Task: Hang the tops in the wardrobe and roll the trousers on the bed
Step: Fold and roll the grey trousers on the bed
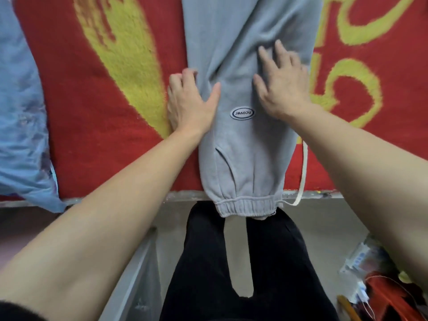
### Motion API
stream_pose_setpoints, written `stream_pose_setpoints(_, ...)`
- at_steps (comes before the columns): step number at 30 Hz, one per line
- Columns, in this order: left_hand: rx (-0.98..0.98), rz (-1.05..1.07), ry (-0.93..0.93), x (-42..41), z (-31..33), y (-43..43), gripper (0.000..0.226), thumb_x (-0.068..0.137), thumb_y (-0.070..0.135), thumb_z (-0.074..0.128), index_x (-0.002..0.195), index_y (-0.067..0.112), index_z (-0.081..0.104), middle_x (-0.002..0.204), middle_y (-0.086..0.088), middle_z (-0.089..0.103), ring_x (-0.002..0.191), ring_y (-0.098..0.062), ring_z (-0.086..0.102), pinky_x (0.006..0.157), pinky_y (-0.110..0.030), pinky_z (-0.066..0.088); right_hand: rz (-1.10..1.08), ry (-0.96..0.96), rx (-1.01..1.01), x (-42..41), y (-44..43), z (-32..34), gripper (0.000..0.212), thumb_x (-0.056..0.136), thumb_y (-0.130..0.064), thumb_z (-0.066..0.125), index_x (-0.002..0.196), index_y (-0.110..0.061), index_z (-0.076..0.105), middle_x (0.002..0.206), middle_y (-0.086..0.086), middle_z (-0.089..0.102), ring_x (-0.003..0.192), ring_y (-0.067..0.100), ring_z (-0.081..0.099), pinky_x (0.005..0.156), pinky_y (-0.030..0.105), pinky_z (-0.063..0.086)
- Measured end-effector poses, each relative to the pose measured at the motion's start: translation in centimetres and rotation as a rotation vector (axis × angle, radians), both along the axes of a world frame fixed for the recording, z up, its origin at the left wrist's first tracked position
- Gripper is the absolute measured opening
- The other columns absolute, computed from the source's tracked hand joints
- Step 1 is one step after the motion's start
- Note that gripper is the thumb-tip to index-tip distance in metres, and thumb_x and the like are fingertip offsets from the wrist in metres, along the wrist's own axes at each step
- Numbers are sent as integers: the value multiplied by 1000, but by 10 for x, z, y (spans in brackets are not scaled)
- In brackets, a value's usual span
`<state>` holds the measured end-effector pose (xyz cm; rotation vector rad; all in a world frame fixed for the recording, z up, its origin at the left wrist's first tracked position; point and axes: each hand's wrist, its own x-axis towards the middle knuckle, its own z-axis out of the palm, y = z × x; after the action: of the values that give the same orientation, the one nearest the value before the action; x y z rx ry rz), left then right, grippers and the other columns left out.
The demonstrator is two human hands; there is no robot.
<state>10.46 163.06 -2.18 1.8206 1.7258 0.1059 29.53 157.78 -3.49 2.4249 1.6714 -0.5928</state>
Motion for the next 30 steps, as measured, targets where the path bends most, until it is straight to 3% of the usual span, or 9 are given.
stream_pose_setpoints(2, 109, -69, 34, 21, -7, 35, 60, 78, 64, 61, 123, 24, 57, 120, -6, 50, 113, -24, 50, 95, -37, 42, 51, -18, -61, 7, 12, -2, 59, 95, -47, 45, 150, -28, 36, 157, 14, 29, 133, 38, 36, 101, 48, 35)
stream_pose_setpoints(5, 64, -228, 93, 46, -18, 79, 44, 78, 63, 63, 107, 32, 69, 113, -7, 50, 111, -28, 49, 91, -37, 43, -3, 64, -6, 23, 31, 1, 44, 91, -46, 49, 131, -29, 57, 136, 13, 45, 119, 37, 47, 93, 45, 42)
stream_pose_setpoints(9, -178, -283, -1, 49, -34, 116, 21, 88, 39, 66, 97, 21, 74, 102, -18, 55, 106, -31, 52, 87, -34, 43, -435, 397, 93, 53, 86, 8, 38, 91, -55, 42, 82, -24, 62, 101, 9, 69, 102, 31, 63, 83, 36, 50)
stream_pose_setpoints(13, -432, -21, -289, 46, -31, 131, 20, 88, 20, 67, 68, 21, 70, 74, 1, 57, 75, -10, 52, 66, -22, 39, -886, 836, 338, 71, 152, 13, 40, 87, -56, 62, 109, -23, 58, 109, 0, 66, 100, 24, 68, 89, 46, 57)
stream_pose_setpoints(17, -515, 172, -403, 48, -30, 137, 18, 68, 24, 61, 50, 24, 61, 55, 12, 45, 53, -3, 39, 47, -14, 34, -1122, 1088, 476, 80, 198, 7, 20, 86, -35, 72, 89, -19, 60, 80, 0, 63, 70, 17, 60, 67, 32, 52)
stream_pose_setpoints(21, -538, 321, -534, 43, -30, 136, 11, 58, 24, 53, 48, 24, 51, 54, 11, 42, 49, -4, 35, 46, -22, 31, -882, 1010, 545, 79, 228, 9, 22, 84, -13, 63, 106, -14, 60, 74, 3, 60, 71, 18, 56, 72, 37, 49)
stream_pose_setpoints(25, -555, 293, -604, 36, -34, 138, 14, 66, 24, 60, 54, 26, 52, 54, 14, 47, 49, -2, 39, 48, -21, 32, -457, 843, 484, 59, 257, 10, 41, 84, -20, 58, 125, -16, 58, 69, 0, 56, 65, 12, 54, 74, 34, 52)
stream_pose_setpoints(27, -575, 270, -666, 35, -37, 136, 14, 77, 29, 71, 69, 24, 61, 65, 10, 65, 57, -1, 57, 53, -14, 43, -361, 812, 402, 51, 267, 2, 55, 87, -22, 57, 141, -16, 48, 75, -3, 61, 65, 6, 57, 70, 24, 50)
stream_pose_setpoints(30, -622, 320, -734, 35, -42, 137, 25, 93, 31, 64, 103, 8, 68, 98, -7, 76, 87, -17, 71, 76, -28, 56, -281, 841, 169, 49, 270, -16, 80, 91, -21, 60, 158, -16, 16, 96, 2, 65, 82, 7, 61, 81, 21, 48)
